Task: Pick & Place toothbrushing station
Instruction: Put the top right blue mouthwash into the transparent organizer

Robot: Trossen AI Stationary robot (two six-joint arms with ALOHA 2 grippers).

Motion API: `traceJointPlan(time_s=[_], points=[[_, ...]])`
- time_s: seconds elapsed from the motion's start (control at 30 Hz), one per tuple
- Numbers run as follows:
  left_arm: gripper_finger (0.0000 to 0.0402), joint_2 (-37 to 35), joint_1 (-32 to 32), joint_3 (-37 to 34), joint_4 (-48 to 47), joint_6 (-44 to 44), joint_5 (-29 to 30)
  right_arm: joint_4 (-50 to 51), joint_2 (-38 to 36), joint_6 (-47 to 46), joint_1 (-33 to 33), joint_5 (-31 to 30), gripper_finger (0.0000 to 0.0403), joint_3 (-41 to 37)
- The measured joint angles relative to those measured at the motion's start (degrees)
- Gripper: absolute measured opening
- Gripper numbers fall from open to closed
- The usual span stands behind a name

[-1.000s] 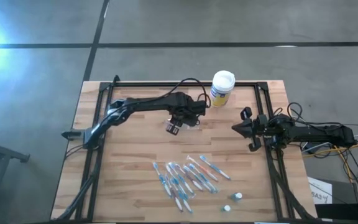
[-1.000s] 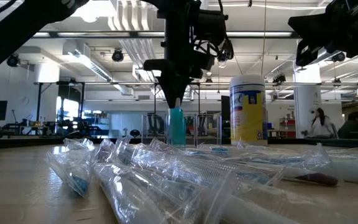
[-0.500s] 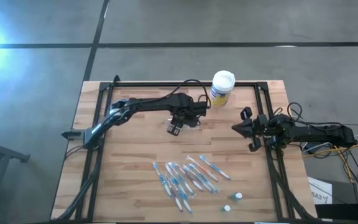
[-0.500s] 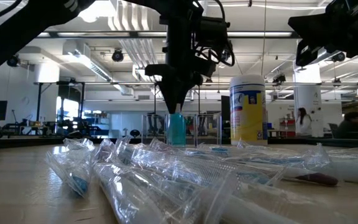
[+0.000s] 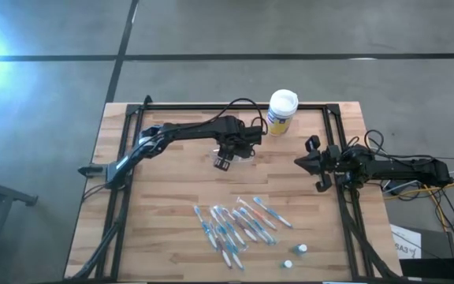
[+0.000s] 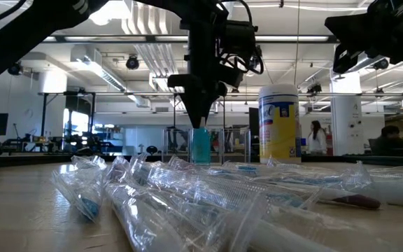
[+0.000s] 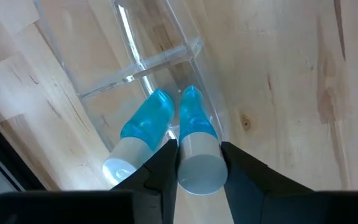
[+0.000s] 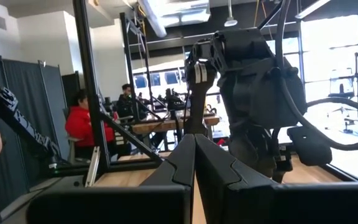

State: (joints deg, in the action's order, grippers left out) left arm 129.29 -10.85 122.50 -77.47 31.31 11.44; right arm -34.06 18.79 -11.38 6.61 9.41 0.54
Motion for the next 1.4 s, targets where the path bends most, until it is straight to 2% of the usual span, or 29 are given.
traceJointPlan(time_s=[0.2,1.27,1.4], points=[[0.0124,0.0,0.0,0.0,0.0,0.5,0.2,-0.1,0.0,0.0,0.0,0.0,0.0008,0.0],[0.013,-0.1,-0.5,-0.1,0.0,0.7,0.2,-1.6,0.0,0.9,0.0,0.0,0.0008,0.0],[0.0142,-0.1,-0.6,-0.1,0.0,0.1,0.2,-2.0,0.0,1.0,0.0,0.0,0.0008,0.0]])
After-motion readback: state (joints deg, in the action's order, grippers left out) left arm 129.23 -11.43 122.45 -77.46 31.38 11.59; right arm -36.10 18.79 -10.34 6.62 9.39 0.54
